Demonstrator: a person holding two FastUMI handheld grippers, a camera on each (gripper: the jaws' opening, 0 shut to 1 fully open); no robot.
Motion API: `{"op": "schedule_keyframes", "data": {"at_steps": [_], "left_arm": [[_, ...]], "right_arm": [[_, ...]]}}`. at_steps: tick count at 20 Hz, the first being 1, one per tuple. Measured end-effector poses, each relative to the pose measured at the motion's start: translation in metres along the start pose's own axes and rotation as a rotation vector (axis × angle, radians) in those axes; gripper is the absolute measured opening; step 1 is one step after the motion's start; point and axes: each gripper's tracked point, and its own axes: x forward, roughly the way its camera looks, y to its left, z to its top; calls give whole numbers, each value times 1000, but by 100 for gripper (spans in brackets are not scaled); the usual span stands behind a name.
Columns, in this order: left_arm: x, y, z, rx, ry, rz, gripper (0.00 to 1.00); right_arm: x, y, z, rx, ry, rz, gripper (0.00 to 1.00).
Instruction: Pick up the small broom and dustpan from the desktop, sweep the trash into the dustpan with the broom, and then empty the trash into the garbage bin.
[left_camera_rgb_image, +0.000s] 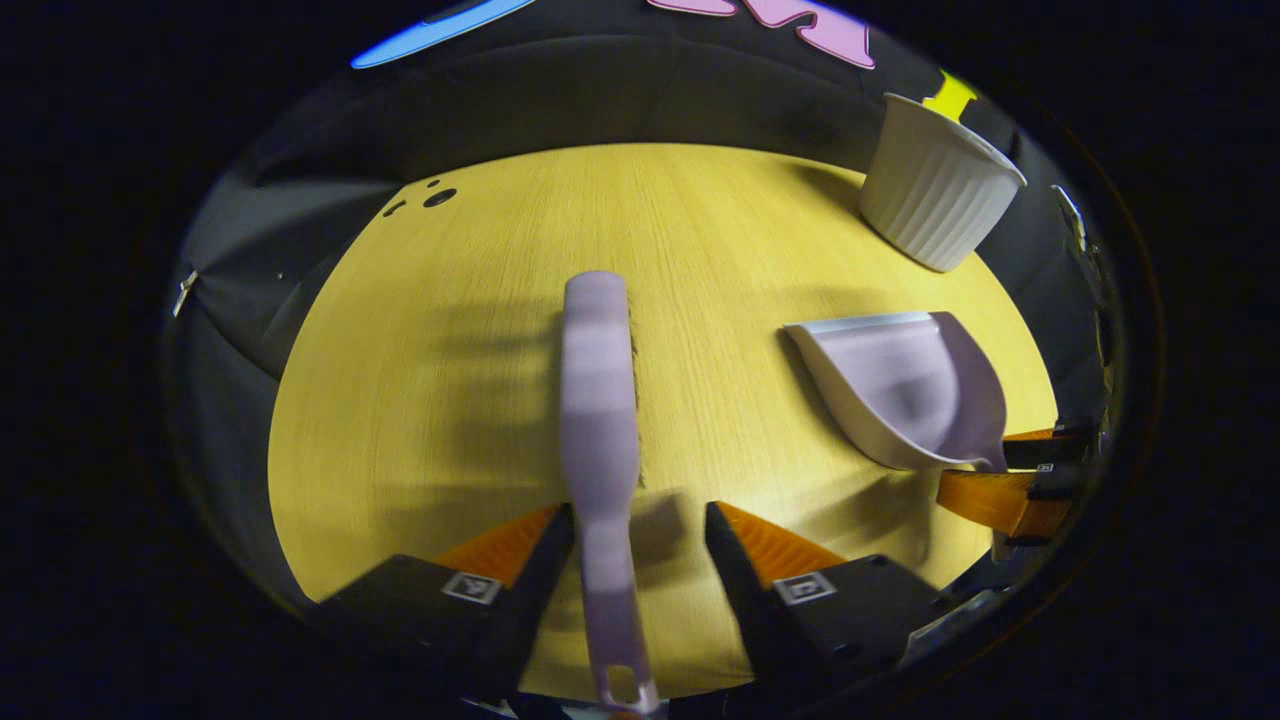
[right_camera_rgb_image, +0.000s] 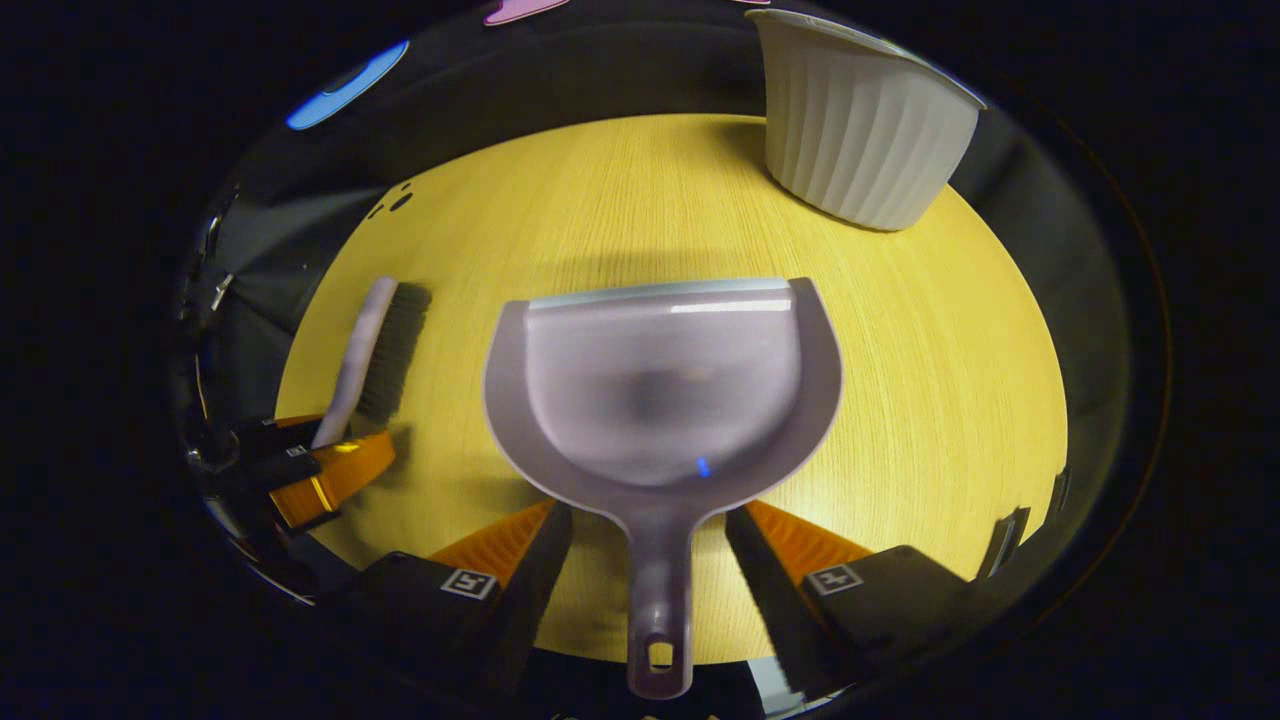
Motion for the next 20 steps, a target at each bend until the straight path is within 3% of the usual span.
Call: {"op": "schedule_keyframes", "data": {"at_steps": [2,5,10,12,16,20], "left_arm": [[-22,-11,9,-36,-63,-49,97],[-64,-22,25,-56,-183,-95,96],[-148,-24,65,-22,-455,-75,96],[-181,-34,76,-7,-557,-92,96],[-242,-32,102,19,-786,-56,96],[-269,-48,98,52,-822,-85,96]], "right_arm": [[-19,-2,8,4,-48,7,100],[-58,-7,32,-27,-200,-6,99],[-137,-10,86,-83,-554,-50,99],[-170,-4,99,-81,-667,-64,99],[-210,7,117,-109,-859,-70,99],[-245,12,107,-151,-960,-117,99]]}}
